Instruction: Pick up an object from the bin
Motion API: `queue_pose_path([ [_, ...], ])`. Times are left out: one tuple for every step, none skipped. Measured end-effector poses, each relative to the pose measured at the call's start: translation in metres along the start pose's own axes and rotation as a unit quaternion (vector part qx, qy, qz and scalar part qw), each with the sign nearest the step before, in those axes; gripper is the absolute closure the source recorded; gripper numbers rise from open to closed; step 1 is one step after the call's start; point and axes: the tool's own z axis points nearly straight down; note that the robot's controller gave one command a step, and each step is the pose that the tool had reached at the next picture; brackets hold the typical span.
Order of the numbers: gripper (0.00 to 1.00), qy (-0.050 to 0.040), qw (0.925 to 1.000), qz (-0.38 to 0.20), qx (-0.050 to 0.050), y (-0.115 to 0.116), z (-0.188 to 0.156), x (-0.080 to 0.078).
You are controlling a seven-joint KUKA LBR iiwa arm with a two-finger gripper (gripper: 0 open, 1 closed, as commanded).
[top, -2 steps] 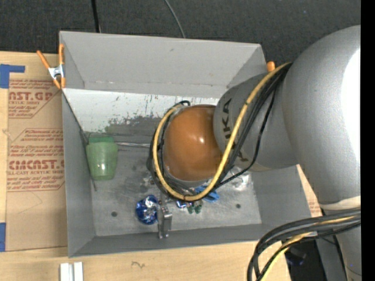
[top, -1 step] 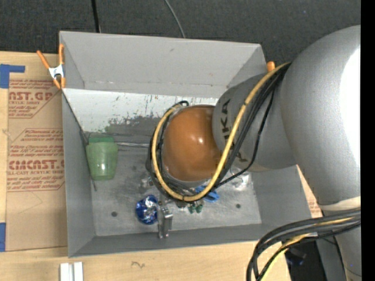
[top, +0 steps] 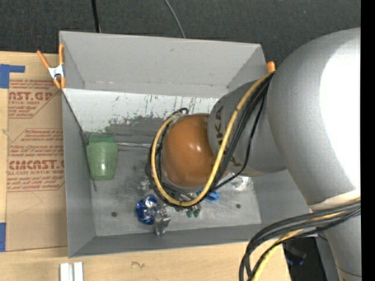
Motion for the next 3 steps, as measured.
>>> queue_pose_path([
  [0.00, 0.0064, 1.0000, 0.000, 0.000, 0.000, -0.001, -0.003],
  [1.00, 0.0039, 1.0000, 0.000, -0.001, 0.001, -0.003, -0.004],
  [1.00, 0.0106, 0.9999, 0.000, 0.000, 0.002, -0.019, -0.005],
])
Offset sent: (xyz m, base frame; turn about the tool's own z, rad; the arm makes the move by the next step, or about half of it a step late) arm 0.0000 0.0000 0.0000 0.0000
